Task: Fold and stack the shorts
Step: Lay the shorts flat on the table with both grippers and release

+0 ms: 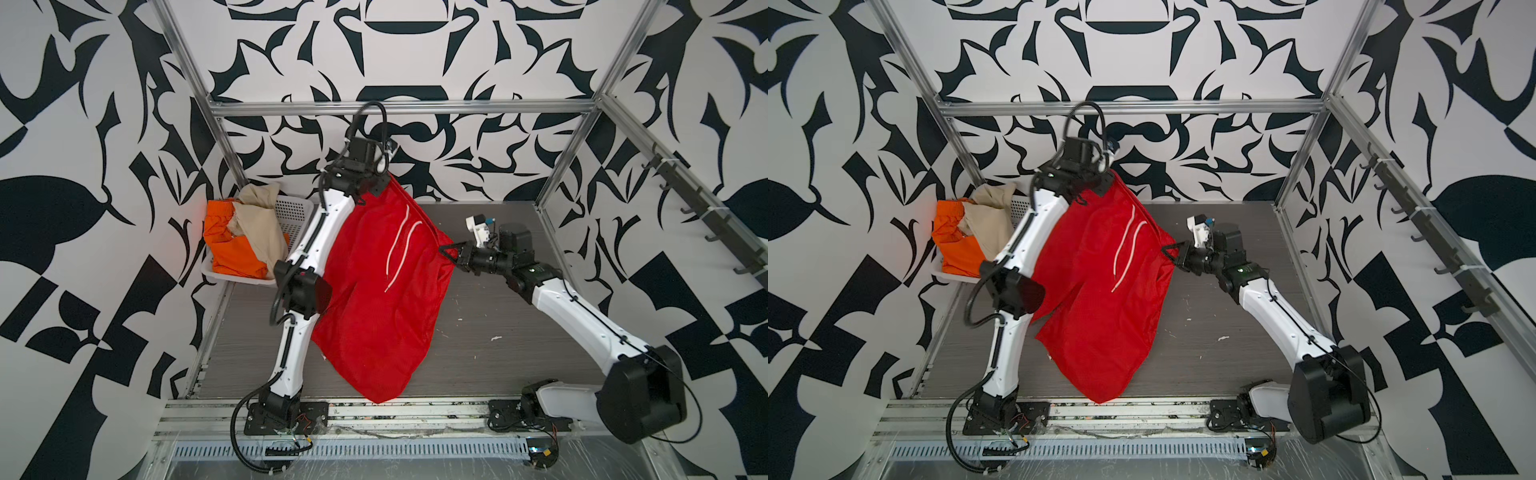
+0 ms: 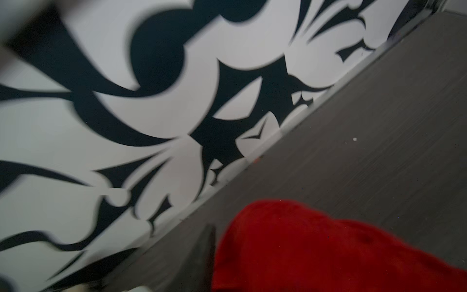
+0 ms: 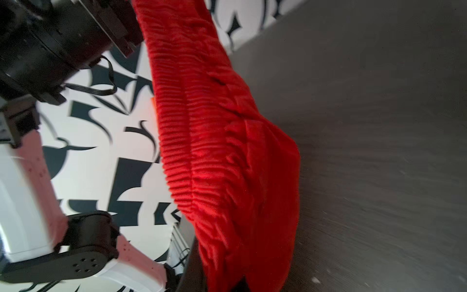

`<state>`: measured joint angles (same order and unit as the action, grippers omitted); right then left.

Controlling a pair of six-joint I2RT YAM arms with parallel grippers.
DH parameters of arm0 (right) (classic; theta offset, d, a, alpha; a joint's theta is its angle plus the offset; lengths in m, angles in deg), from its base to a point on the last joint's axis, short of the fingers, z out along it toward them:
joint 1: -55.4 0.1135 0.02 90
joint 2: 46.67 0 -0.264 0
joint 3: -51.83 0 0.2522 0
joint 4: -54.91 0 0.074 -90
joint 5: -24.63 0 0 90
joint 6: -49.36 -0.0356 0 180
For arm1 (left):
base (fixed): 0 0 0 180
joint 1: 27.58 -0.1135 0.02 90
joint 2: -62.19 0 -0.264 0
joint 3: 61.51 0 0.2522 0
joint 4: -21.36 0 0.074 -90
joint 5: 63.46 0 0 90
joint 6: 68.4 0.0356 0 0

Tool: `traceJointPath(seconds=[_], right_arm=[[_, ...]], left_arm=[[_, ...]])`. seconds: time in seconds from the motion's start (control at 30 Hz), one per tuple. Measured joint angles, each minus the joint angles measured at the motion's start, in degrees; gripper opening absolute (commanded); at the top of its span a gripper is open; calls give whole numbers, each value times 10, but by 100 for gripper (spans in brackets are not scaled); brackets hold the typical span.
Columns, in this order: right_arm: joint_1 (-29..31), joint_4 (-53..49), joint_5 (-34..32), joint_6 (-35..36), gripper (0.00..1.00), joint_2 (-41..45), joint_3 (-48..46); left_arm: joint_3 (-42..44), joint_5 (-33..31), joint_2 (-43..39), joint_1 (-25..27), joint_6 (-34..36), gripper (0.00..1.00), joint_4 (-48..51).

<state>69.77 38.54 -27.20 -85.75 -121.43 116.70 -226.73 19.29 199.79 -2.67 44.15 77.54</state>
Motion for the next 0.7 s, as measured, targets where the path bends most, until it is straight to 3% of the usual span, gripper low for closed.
traceJointPath(seconds=[0.07,0.1,0.13,0.23,0.43,0.57,0.7], right_arm=[[-21,-21,-32,7,59,-17,-34],[-32,-44,-52,19,70,-28,-40],[-40,-70,-73,30,74,-35,-42],[-58,-152,-152,83,75,-29,-33],[-46,-257,-254,180,69,43,44],[-9,-243,-246,208,67,45,60],[9,-206,-205,209,66,-26,45]], left_arm=[[1,0,45,12,-9,77,-10],[4,-3,57,16,-16,80,-11],[12,-5,60,20,-22,80,-11],[76,-14,24,32,-43,79,-25],[351,-13,-227,52,-136,74,-45],[548,-6,-403,50,-221,74,-90],[645,-2,-421,20,-297,69,-111]])
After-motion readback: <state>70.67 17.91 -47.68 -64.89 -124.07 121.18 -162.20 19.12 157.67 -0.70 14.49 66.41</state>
